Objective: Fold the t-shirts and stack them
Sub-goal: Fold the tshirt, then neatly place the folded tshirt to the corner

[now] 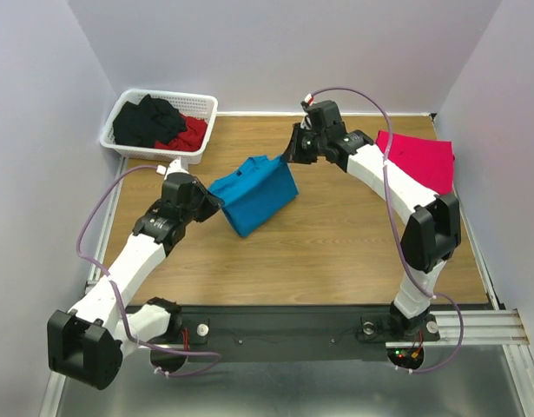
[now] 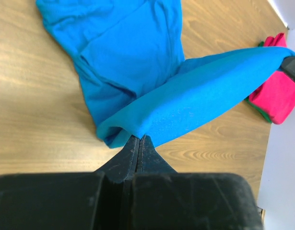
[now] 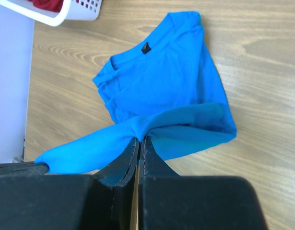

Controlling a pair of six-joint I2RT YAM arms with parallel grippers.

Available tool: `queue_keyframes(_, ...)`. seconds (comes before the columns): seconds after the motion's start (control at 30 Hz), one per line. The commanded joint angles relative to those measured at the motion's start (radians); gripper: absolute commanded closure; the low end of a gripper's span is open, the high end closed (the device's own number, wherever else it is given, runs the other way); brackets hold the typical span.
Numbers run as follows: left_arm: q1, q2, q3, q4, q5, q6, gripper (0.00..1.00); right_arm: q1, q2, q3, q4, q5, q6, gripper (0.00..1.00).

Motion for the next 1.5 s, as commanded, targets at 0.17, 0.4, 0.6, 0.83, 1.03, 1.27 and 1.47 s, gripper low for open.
queue_keyframes(0.17,0.115,0.097,0.066,0.104,0.086,0.086,1.0,-0.027,0.096,0.151,0.035,-0.027,-0.042,1.0)
queue_keyframes(0.4,0.191,0.228,0.103,0.185,0.163,0.141,1.0,-0.039,0.22,0.25,0.035,-0.04,-0.058,1.0)
queue_keyframes(0.6,0.237,0.353,0.135,0.232,0.161,0.157,1.0,-0.042,0.355,0.347,0.038,-0.031,-0.107,0.99)
queue_keyframes(0.83,0.264,0.52,0.192,0.294,0.126,0.166,0.92,-0.05,0.499,0.473,0.038,-0.056,-0.15,0.92)
queue_keyframes(1.03,0.266,0.568,0.244,0.289,0.169,0.186,0.02,-0.054,0.521,0.482,0.038,-0.077,-0.191,0.24)
queue_keyframes(1.27,0.266,0.454,0.151,0.282,0.187,0.181,0.02,-0.054,0.41,0.317,0.04,-0.116,-0.36,0.0)
queue_keyframes(1.47,0.266,0.277,-0.018,0.263,0.196,0.175,0.02,-0.053,0.398,0.226,0.04,-0.162,-0.481,0.0)
